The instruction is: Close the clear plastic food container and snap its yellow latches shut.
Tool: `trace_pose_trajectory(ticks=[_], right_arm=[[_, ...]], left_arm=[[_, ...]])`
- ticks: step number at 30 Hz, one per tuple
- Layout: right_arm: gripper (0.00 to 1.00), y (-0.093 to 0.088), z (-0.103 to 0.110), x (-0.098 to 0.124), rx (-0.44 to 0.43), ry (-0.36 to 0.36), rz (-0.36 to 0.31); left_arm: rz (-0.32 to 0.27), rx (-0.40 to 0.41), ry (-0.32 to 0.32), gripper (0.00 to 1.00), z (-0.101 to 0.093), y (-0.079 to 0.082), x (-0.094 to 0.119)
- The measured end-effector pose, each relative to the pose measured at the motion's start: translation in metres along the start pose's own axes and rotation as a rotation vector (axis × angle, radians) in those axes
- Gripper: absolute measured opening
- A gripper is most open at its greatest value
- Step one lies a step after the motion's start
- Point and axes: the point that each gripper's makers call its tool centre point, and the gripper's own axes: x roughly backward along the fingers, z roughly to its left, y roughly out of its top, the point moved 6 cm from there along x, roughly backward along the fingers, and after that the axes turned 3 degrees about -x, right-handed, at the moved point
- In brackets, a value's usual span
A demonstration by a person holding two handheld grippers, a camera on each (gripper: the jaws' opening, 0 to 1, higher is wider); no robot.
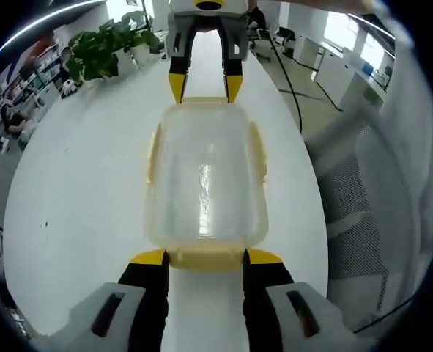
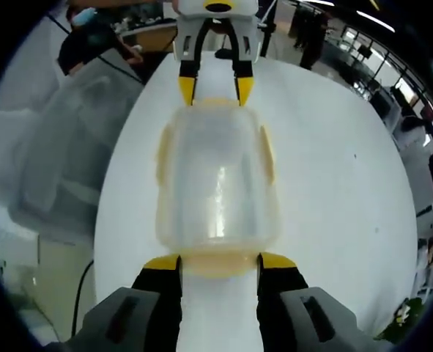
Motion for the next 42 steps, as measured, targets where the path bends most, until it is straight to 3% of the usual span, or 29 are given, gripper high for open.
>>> trace_pose_trajectory(ticks=[21,42], right_arm=[[0.38,-0.009,-0.003,-0.011,-0.012,0.007,0.002],[0.38,-0.013,-0.005,-0.018,-0.027,0.026,0.009]], left_arm=[[-0.005,-0.001,-0.005,0.39,0.004,-0.004,-0.017],[-0.032,-0.002,-0.009,0.39,0.008,-0.007,-0.02]])
